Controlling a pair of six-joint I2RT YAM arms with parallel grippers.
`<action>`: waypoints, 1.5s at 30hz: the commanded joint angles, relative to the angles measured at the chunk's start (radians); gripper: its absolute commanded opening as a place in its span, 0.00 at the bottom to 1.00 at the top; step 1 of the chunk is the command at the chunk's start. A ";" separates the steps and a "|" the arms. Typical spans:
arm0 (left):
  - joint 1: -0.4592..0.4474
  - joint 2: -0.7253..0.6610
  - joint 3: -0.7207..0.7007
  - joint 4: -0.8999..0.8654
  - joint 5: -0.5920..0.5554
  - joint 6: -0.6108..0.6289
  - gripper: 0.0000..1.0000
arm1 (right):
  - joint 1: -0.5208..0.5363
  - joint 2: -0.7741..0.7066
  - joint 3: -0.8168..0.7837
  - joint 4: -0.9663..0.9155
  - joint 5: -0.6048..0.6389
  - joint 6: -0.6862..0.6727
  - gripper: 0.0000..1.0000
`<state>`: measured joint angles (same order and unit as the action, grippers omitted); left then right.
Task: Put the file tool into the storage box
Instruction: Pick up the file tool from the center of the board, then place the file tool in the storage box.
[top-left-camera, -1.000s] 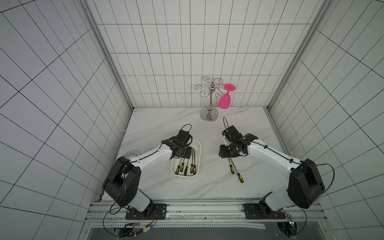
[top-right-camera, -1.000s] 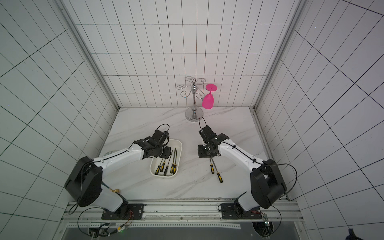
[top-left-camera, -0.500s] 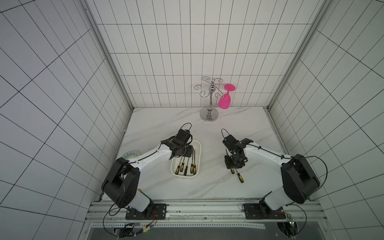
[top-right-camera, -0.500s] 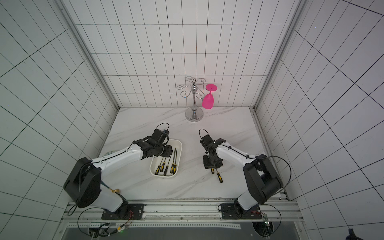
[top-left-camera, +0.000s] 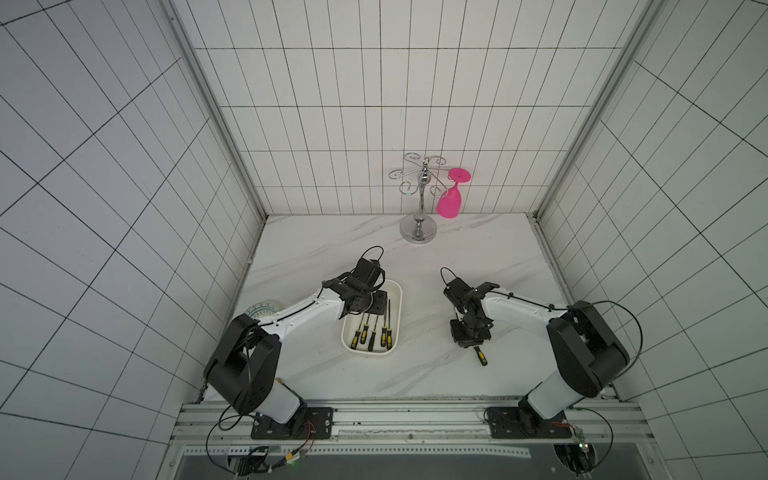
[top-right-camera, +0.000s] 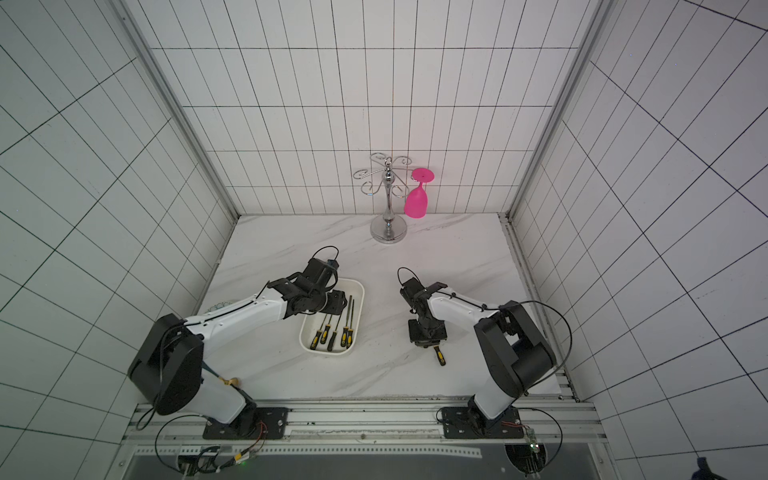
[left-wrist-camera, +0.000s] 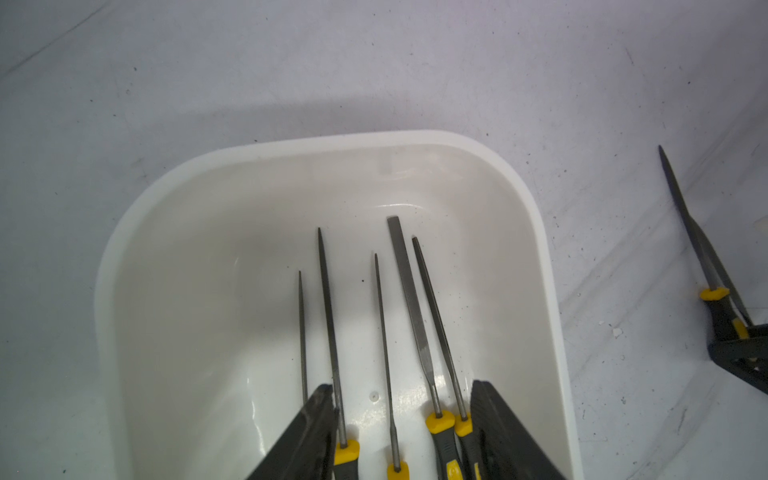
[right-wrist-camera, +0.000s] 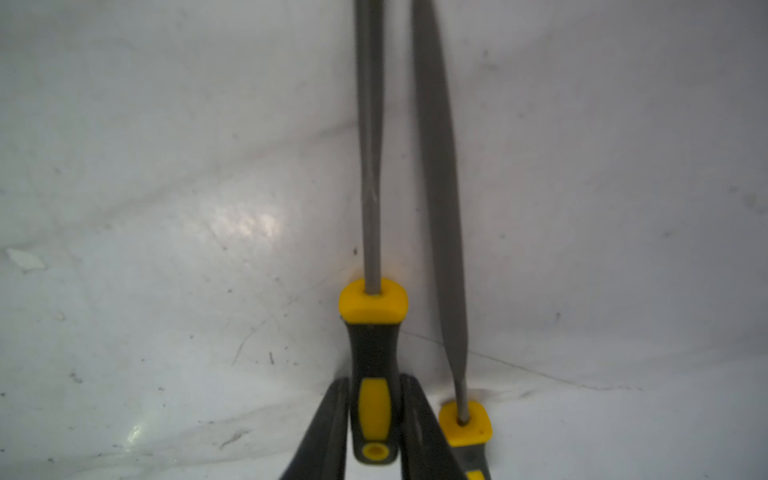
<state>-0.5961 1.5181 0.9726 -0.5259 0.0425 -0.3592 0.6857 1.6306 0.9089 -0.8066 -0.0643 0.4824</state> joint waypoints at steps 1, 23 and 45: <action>0.014 -0.030 -0.002 0.053 0.028 -0.016 0.57 | 0.019 0.068 0.029 0.061 -0.012 -0.016 0.15; 0.064 -0.113 -0.069 0.248 0.253 -0.082 0.65 | 0.206 0.020 0.388 0.140 -0.300 -0.288 0.12; 0.068 -0.113 -0.082 0.312 0.296 -0.103 0.63 | 0.277 0.071 0.528 0.081 -0.310 -0.349 0.13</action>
<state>-0.5251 1.4120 0.8948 -0.2825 0.3134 -0.4580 0.9314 1.6978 1.3857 -0.7319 -0.3252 0.1802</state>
